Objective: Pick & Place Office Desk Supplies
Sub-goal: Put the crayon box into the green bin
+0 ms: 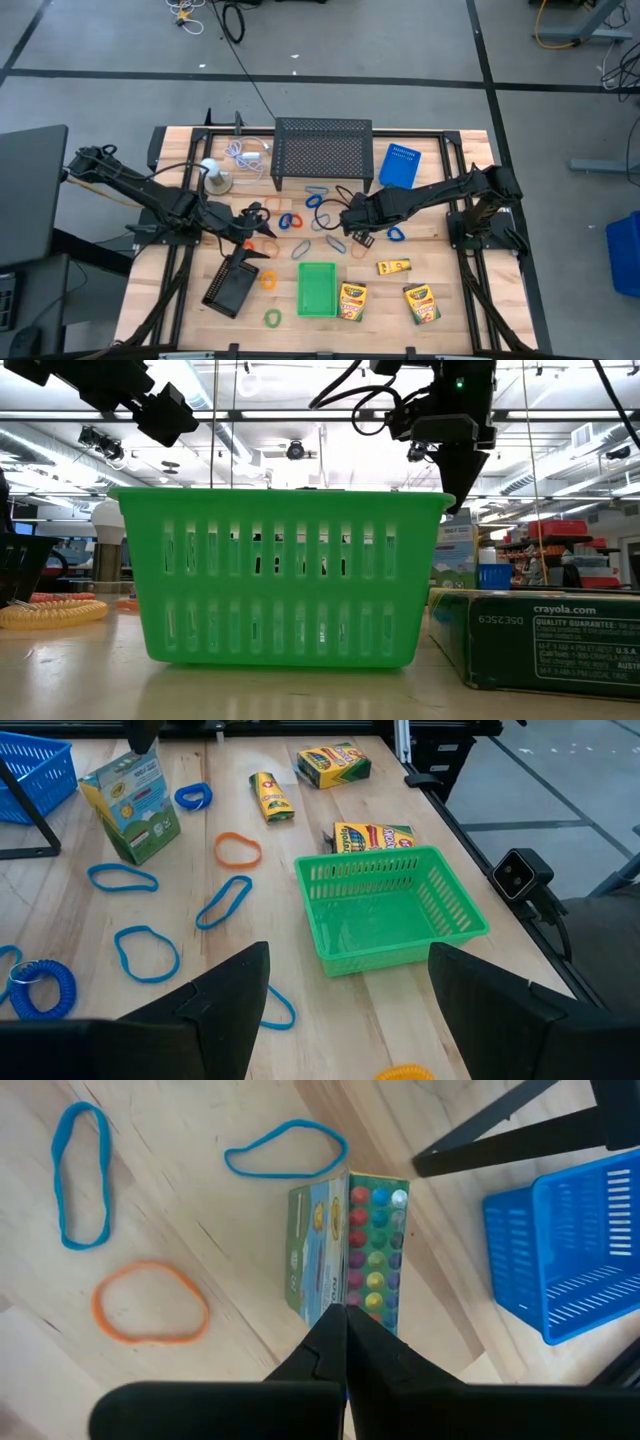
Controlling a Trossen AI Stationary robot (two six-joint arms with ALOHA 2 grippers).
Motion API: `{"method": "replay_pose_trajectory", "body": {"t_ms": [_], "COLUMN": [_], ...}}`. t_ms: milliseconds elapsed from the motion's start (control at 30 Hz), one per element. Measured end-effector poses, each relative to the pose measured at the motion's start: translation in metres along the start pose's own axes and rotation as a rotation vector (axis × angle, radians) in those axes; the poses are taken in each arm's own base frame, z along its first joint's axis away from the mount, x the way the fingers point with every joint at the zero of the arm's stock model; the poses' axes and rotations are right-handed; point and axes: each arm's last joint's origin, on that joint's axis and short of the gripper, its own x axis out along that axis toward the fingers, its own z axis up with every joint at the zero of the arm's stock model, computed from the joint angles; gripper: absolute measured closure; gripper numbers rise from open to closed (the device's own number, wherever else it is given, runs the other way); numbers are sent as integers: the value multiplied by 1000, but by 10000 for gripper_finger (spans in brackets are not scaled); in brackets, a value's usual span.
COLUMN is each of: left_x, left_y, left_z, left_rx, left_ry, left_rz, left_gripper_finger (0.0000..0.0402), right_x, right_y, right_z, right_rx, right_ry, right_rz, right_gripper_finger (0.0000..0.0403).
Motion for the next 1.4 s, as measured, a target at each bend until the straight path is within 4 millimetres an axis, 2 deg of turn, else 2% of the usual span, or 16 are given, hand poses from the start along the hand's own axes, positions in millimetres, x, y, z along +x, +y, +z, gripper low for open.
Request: {"method": "replay_pose_trajectory", "body": {"t_ms": [200,333,433,700,800,933,1167,1267,1400], "left_x": [0,0,0,0,0,0,0,0,0], "left_y": [0,0,0,0,0,0,0,0,0], "left_z": [0,0,0,0,0,0,0,1,1], "left_rx": [0,0,2,5,18,28,30,25,23], "left_ry": [0,0,0,0,0,0,-5,-7,-9], "left_rz": [0,0,0,0,0,0,5,19,21], "left_gripper_finger": [118,118,118,118,118,118,118,118,118], "right_x": [0,0,0,0,-1,-10,-32,-26,-2], "right_y": [0,2,2,2,3,4,10,18,23], "right_z": [1,2,1,1,0,-7,-28,-42,-70], "right_rx": [22,28,28,33,47,42,55,43,72], "right_ry": [-6,-6,-1,15,-1,-84,-216,-235,-245], "right_rz": [6,27,37,49,30,-38,-78,-101,-176], "right_gripper_finger": [377,347,311,183,153,144,168,171,168]}}
